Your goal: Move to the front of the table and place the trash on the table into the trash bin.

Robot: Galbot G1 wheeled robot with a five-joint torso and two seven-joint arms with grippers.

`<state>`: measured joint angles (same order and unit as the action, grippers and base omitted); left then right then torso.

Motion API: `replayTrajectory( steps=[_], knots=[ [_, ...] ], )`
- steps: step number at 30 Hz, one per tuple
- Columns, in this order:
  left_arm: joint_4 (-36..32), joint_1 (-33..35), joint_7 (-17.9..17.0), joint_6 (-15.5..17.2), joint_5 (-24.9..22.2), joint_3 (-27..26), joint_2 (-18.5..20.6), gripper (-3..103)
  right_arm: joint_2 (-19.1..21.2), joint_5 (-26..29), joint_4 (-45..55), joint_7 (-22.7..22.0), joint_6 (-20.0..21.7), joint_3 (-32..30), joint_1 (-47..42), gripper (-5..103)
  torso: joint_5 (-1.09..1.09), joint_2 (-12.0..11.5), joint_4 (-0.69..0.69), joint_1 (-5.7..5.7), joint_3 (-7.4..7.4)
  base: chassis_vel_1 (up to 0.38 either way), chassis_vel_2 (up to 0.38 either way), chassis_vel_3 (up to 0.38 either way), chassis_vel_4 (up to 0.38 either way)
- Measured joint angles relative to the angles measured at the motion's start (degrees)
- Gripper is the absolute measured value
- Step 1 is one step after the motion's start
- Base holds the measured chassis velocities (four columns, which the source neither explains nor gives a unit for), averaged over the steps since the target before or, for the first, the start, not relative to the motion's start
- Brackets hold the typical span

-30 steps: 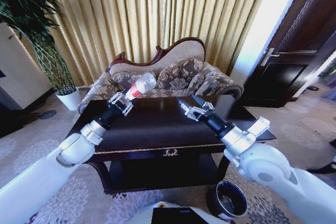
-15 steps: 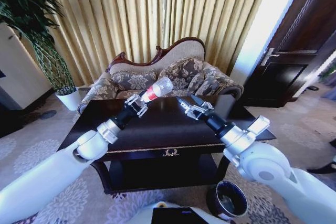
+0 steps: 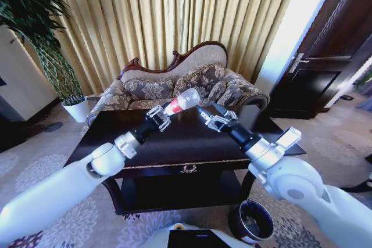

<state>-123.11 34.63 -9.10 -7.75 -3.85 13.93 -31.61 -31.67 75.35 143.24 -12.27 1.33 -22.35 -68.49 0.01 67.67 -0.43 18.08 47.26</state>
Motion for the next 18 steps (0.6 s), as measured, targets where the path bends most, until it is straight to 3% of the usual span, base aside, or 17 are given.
replayTrajectory(
  steps=[18],
  knots=[
    [0.1, -7.9, -0.8, 2.9, -1.8, 7.6, -2.9, 32, 0.0, 1.5, -4.1, 0.8, 2.3, 5.9, 12.2, 100, 0.00, 0.0, 0.01, 0.00, 0.00, 0.000, 0.000, 0.000, 0.000]
  ],
)
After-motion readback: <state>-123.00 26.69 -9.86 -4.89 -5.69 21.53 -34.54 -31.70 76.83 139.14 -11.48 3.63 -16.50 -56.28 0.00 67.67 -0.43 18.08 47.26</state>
